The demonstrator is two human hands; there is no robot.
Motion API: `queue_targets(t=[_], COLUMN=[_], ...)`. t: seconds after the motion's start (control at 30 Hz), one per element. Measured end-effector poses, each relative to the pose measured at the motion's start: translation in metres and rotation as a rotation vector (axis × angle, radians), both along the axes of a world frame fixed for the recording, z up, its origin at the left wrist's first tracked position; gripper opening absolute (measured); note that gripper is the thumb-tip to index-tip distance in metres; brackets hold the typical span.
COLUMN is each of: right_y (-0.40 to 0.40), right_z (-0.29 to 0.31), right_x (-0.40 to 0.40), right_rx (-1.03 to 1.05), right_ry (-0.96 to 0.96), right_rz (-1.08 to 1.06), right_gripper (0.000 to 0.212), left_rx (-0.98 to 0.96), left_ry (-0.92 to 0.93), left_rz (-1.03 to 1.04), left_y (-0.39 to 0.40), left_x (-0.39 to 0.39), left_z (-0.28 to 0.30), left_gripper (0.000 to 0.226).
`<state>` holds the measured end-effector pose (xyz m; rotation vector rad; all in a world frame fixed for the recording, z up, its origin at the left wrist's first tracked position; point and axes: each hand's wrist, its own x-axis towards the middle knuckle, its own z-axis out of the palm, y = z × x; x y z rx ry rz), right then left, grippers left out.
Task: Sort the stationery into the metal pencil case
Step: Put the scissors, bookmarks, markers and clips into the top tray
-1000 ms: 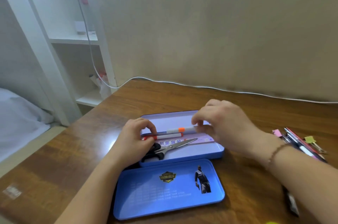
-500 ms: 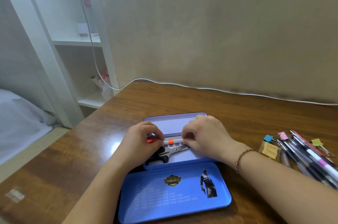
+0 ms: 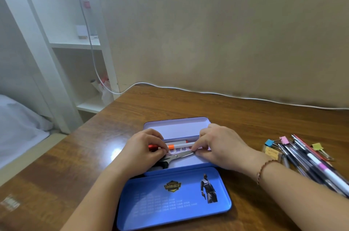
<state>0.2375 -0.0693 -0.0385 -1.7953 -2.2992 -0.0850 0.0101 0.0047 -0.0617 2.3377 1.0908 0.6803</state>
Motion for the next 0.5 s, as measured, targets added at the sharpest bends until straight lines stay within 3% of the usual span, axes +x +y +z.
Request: queue_targets(t=[0.13,0.27,0.37,0.5], right_y=[-0.005,-0.024,-0.055,-0.095], right_z=[0.009,0.043,0.063,0.051], right_x=[0.005,0.05,0.094,0.125], right_rx=[0.016,0.204,-0.007,-0.217], right_ry=[0.001,0.338,0.209,0.041], right_rz=[-0.019,-0.224,-0.433,-0.663], right_gripper=[0.025,0.007,0.008,0.011], left_rx=[-0.003,0.009,-0.004,0.034], left_ry=[0.01,0.003,-0.019,0.025], left_rz=[-0.004,-0.034,-0.044,-0.072], left_y=[0.002,0.002,0.001,0.002], left_x=[0.0,-0.002,-0.002,-0.003], left_z=[-0.001,-0.002,-0.003,-0.004], left_gripper=[0.022,0.018,0.006,0.028])
